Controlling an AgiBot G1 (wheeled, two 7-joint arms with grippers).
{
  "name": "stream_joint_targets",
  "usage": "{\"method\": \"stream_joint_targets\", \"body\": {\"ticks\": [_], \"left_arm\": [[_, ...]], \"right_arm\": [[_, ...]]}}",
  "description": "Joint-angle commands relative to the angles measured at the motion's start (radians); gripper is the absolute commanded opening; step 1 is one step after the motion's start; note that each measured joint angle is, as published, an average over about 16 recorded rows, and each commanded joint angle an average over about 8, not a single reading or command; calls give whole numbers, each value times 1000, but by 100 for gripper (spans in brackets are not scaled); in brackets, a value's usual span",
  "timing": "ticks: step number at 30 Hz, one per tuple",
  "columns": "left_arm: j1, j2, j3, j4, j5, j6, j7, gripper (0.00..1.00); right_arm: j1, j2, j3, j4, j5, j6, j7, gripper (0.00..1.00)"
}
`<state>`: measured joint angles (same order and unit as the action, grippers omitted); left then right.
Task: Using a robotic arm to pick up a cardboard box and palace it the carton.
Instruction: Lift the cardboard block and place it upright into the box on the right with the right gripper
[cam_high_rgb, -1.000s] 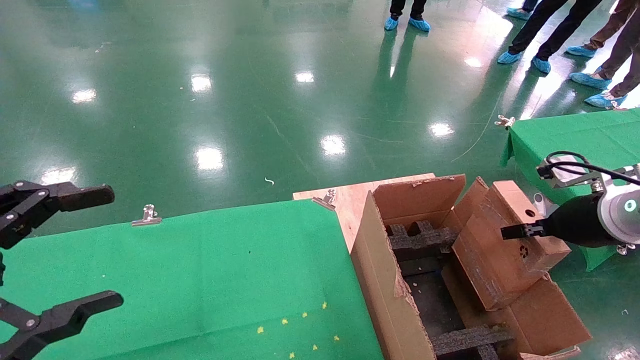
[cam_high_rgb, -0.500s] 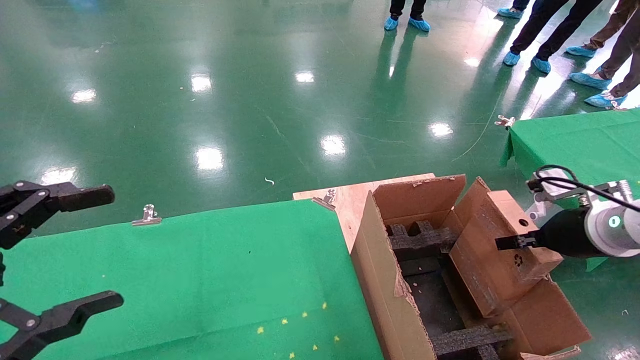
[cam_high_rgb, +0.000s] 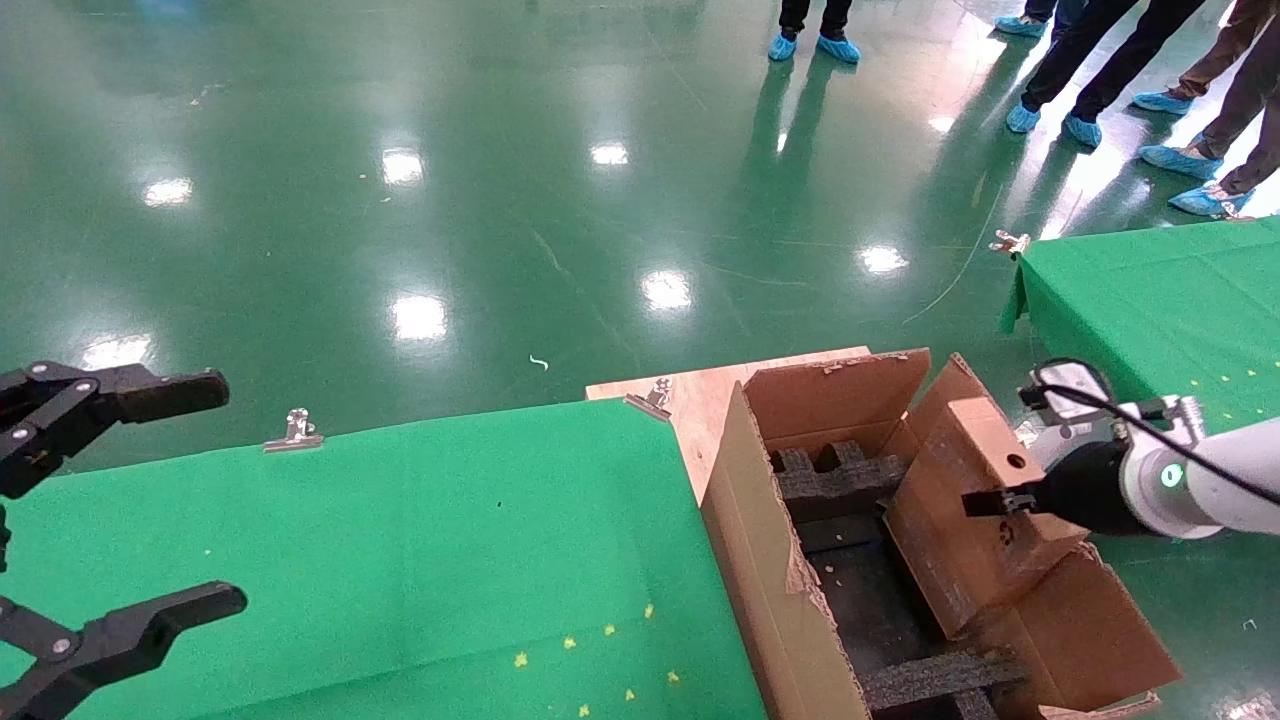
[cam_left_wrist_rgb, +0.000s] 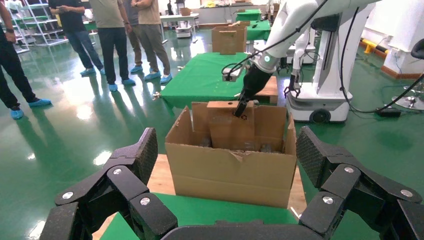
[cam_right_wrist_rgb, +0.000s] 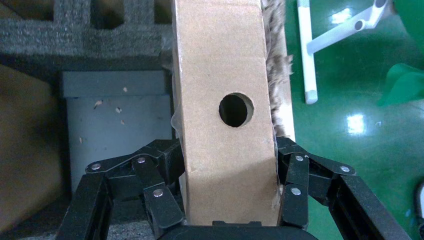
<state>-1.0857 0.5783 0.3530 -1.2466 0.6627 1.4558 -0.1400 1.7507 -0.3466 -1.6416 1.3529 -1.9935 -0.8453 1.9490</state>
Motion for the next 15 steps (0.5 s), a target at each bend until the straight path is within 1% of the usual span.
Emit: {"method": "stream_joint_targets", "body": {"ticks": [1,15], "left_arm": [[0,0,0,0,0,0,0,100],[0,0,0,0,0,0,0,100]], "right_arm": [[-13,-5,-5,-1,-6,14,9,0],[-99,-46,-40,-18,-74,78,85,0]]}}
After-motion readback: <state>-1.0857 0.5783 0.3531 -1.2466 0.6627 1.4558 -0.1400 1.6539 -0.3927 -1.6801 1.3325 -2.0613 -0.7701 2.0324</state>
